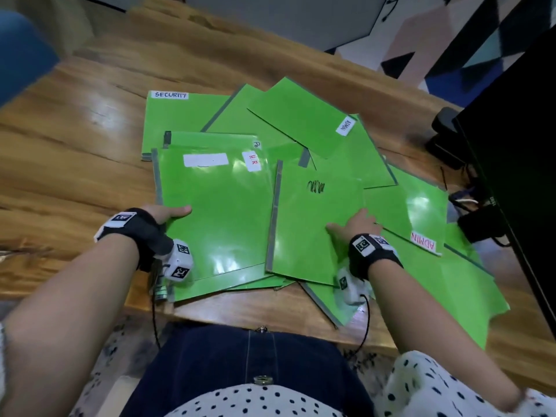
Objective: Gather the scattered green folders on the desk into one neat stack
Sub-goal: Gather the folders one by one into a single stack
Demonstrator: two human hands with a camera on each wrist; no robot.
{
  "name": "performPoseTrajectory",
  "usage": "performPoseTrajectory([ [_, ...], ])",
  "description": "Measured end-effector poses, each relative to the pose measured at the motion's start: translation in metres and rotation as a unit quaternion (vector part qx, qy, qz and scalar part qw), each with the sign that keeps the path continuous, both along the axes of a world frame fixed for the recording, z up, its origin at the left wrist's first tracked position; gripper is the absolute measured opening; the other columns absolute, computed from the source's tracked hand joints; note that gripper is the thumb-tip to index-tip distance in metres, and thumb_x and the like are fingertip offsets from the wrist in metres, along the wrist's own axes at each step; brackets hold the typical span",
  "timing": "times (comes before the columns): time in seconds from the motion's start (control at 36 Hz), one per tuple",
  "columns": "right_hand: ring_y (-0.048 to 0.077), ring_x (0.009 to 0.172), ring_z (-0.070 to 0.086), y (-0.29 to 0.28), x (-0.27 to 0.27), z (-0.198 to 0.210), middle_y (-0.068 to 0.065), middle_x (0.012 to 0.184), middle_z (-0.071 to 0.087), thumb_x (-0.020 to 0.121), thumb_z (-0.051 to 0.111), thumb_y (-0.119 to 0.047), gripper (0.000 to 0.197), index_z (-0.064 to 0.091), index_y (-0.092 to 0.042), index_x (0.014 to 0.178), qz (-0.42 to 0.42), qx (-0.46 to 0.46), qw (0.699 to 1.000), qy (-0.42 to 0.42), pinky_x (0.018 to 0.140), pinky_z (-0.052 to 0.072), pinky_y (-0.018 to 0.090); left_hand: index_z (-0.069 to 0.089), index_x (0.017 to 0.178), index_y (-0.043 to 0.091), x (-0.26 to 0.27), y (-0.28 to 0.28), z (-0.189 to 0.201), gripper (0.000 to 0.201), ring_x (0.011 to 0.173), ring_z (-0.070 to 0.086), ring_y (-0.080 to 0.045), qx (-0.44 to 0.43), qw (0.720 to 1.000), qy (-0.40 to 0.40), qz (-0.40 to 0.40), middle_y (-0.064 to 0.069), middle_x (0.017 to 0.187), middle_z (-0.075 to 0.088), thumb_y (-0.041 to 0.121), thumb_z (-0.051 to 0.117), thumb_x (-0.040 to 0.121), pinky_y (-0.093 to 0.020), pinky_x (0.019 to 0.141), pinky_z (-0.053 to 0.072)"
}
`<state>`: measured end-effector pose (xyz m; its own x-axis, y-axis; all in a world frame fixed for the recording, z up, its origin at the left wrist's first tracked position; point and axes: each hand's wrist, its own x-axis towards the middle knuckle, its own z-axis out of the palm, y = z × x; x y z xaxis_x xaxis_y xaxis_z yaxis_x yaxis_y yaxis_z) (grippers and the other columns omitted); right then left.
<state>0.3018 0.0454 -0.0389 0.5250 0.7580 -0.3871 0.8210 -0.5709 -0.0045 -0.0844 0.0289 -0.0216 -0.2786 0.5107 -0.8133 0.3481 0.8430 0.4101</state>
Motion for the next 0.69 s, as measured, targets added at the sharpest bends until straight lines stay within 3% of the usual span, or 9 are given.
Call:
performPoseTrajectory([
  [0.08, 0.042, 0.131, 0.038, -0.015, 0.021, -0.013, 0.023, 0.149, 0.029, 0.056, 0.069, -0.076, 0.128, 0.013, -0.008, 0.149, -0.117, -0.022, 0.992, 0.033, 0.102, 0.041, 0.053, 0.045, 0.131, -0.008, 0.000, 0.000, 0.001, 0.089, 0.120, 0.050, -0.038, 0.001, 1.000, 0.001, 0.001, -0.024, 0.132, 0.051, 0.051, 0.073, 0.072, -0.046, 0.102, 0.040],
  [0.19, 0.039, 0.118, 0.053, -0.026, 0.029, -0.028, 0.023, 0.144, 0.037, 0.050, 0.084, -0.059, 0.130, 0.014, -0.011, 0.147, -0.164, 0.001, 0.982, 0.095, 0.091, 0.051, 0.052, 0.042, 0.133, -0.008, 0.002, 0.000, 0.000, 0.088, 0.118, 0.051, -0.038, 0.002, 1.000, 0.007, -0.001, -0.024, 0.130, 0.052, 0.051, 0.071, 0.074, -0.045, 0.102, 0.041],
  [0.25, 0.037, 0.112, 0.058, -0.027, 0.031, -0.027, 0.021, 0.139, 0.045, 0.055, 0.087, -0.048, 0.123, 0.017, -0.006, 0.146, -0.169, -0.008, 0.978, 0.123, 0.088, 0.053, 0.049, 0.040, 0.135, -0.008, 0.002, -0.001, 0.002, 0.088, 0.117, 0.050, -0.038, 0.004, 1.000, 0.013, -0.003, -0.023, 0.131, 0.051, 0.050, 0.070, 0.076, -0.044, 0.100, 0.042],
  [0.33, 0.035, 0.110, 0.058, -0.023, 0.034, -0.019, 0.019, 0.129, 0.054, 0.072, 0.081, -0.031, 0.086, 0.035, 0.000, 0.138, -0.110, -0.008, 0.987, 0.118, 0.086, 0.053, 0.041, 0.039, 0.135, -0.008, 0.004, -0.001, 0.004, 0.088, 0.113, 0.051, -0.037, 0.011, 1.000, 0.022, -0.011, -0.024, 0.127, 0.052, 0.050, 0.069, 0.076, -0.042, 0.095, 0.042],
  [0.42, 0.036, 0.121, 0.047, -0.013, 0.039, -0.008, 0.019, 0.132, 0.046, 0.071, 0.081, -0.027, 0.072, 0.045, -0.006, 0.130, -0.002, 0.011, 0.999, 0.034, 0.099, 0.047, 0.047, 0.042, 0.133, -0.009, 0.006, -0.002, 0.006, 0.086, 0.096, 0.052, -0.034, 0.011, 0.999, 0.026, -0.020, -0.023, 0.115, 0.056, 0.052, 0.067, 0.077, -0.039, 0.085, 0.042],
  [0.47, 0.034, 0.119, 0.045, -0.011, 0.046, -0.001, 0.018, 0.130, 0.041, 0.073, 0.079, -0.024, 0.063, 0.048, -0.008, 0.125, 0.041, -0.015, 0.999, -0.009, 0.100, 0.045, 0.045, 0.040, 0.134, -0.009, 0.008, -0.003, 0.008, 0.082, 0.101, 0.051, -0.035, 0.015, 0.999, 0.028, -0.017, -0.025, 0.126, 0.053, 0.048, 0.065, 0.081, -0.039, 0.087, 0.041],
  [0.53, 0.031, 0.115, 0.047, -0.014, 0.054, 0.002, 0.017, 0.128, 0.039, 0.075, 0.078, -0.027, 0.062, 0.048, -0.007, 0.125, 0.051, -0.051, 0.997, -0.031, 0.099, 0.047, 0.042, 0.038, 0.135, -0.010, 0.010, -0.004, 0.009, 0.079, 0.105, 0.050, -0.035, 0.019, 0.999, 0.032, -0.014, -0.026, 0.133, 0.048, 0.044, 0.064, 0.084, -0.039, 0.093, 0.040],
  [0.61, 0.030, 0.113, 0.051, -0.019, 0.061, -0.004, 0.016, 0.134, 0.035, 0.071, 0.078, -0.044, 0.077, 0.047, -0.006, 0.129, 0.042, -0.085, 0.995, -0.001, 0.100, 0.046, 0.042, 0.036, 0.136, -0.011, 0.011, -0.006, 0.012, 0.077, 0.097, 0.044, -0.030, 0.021, 0.999, 0.028, -0.005, -0.027, 0.136, 0.046, 0.040, 0.064, 0.086, -0.041, 0.098, 0.038],
  [0.69, 0.034, 0.124, 0.042, -0.020, 0.062, -0.012, 0.016, 0.135, 0.038, 0.056, 0.082, -0.058, 0.087, 0.053, -0.010, 0.123, 0.038, -0.057, 0.998, 0.012, 0.103, 0.041, 0.051, 0.034, 0.137, -0.009, 0.009, -0.006, 0.011, 0.079, 0.113, 0.048, -0.036, 0.019, 0.999, 0.027, 0.002, -0.026, 0.138, 0.043, 0.040, 0.065, 0.084, -0.042, 0.100, 0.038],
])
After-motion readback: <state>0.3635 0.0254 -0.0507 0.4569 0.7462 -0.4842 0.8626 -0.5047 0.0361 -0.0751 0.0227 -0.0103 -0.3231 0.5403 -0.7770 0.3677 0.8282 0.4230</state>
